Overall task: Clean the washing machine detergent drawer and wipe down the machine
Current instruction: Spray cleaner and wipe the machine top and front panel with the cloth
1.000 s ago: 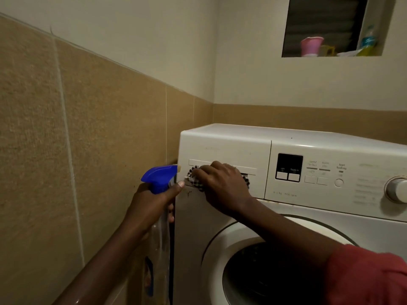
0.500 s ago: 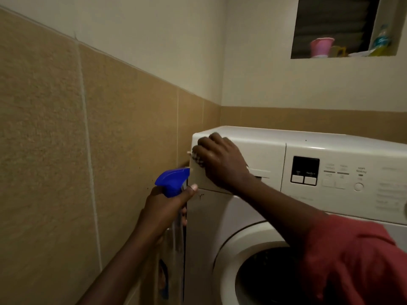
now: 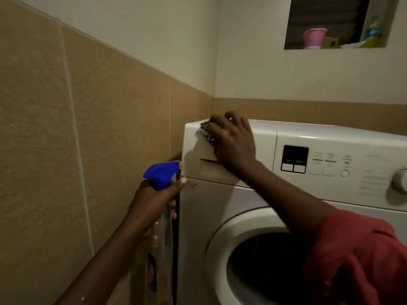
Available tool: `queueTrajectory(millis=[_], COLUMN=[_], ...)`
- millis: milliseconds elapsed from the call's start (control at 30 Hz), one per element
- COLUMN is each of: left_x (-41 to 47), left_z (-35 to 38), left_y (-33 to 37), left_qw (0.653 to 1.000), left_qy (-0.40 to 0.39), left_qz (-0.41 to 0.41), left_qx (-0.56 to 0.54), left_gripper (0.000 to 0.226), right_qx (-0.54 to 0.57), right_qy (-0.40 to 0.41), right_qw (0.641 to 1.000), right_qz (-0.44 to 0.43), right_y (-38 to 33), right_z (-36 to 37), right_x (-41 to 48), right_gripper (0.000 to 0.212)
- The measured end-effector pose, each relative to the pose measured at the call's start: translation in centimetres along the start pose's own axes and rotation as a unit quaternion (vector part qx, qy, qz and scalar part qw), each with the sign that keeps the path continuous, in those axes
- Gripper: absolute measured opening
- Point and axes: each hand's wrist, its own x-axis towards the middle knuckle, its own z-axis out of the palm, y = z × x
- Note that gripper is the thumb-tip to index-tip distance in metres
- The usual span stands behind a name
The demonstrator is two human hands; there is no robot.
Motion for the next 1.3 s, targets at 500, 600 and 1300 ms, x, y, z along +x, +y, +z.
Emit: queueTrajectory(millis=[500, 600, 1300], left_x=[-1.1, -1.4, -2.2], left_z=[3.6, 5.7, 17.8], left_y=[-1.5, -0.4, 5.2], left_qw=[0.997, 0.996, 0.983], left_qy=[-0.081, -0.085, -0.133], left_qz=[-0.015, 0.014, 0.095], left_qx=[0.007, 0.014, 0.084], left_gripper=[0.035, 0.035, 0.037], right_qx=[0.019, 0.099, 0.066], right_qy=[-0.032, -0.037, 0.096], right_qw=[0.999, 0.992, 0.954], right_qz=[0.017, 0.064, 0.275], right_y=[3.8, 4.2, 14.2], right_z=[-3.9, -5.0, -12.9], right_x=[-14.5, -14.4, -18.6], right_gripper=[0.033, 0.048, 0.064])
